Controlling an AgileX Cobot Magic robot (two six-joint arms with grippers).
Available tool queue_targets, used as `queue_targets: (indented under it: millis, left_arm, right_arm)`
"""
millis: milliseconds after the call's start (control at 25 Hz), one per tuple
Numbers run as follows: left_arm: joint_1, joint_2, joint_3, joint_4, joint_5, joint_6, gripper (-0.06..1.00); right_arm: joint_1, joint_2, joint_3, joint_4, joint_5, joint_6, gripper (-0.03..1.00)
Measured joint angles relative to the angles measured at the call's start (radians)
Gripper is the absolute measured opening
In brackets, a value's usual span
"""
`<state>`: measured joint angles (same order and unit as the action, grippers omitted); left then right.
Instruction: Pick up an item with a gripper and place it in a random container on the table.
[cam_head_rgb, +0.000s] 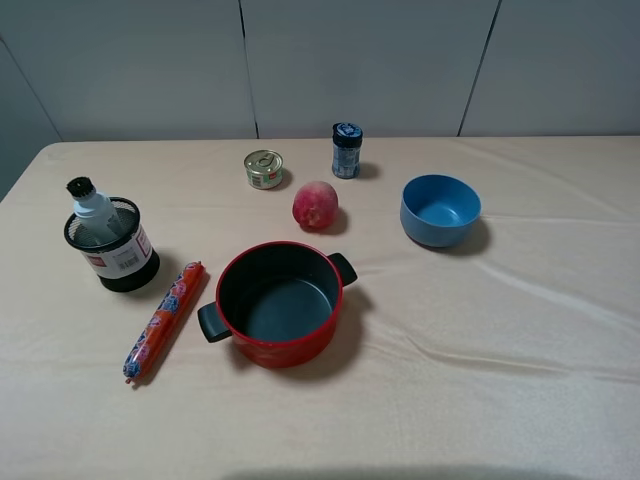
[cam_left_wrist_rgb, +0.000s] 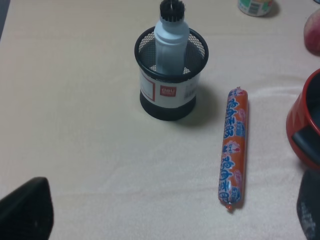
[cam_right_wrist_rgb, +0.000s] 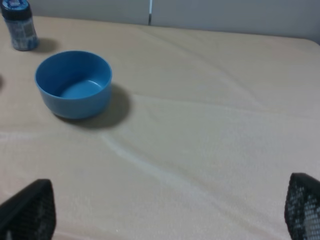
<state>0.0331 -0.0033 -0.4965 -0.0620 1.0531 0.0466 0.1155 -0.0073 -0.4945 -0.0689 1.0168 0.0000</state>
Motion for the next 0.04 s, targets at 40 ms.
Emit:
queue_targets:
  millis: [40]
  left_arm:
    - [0.0,0.0,0.0,0.0,0.0,0.0,0.99]
  right_arm:
    - [0.0,0.0,0.0,0.0,0.0,0.0,0.69]
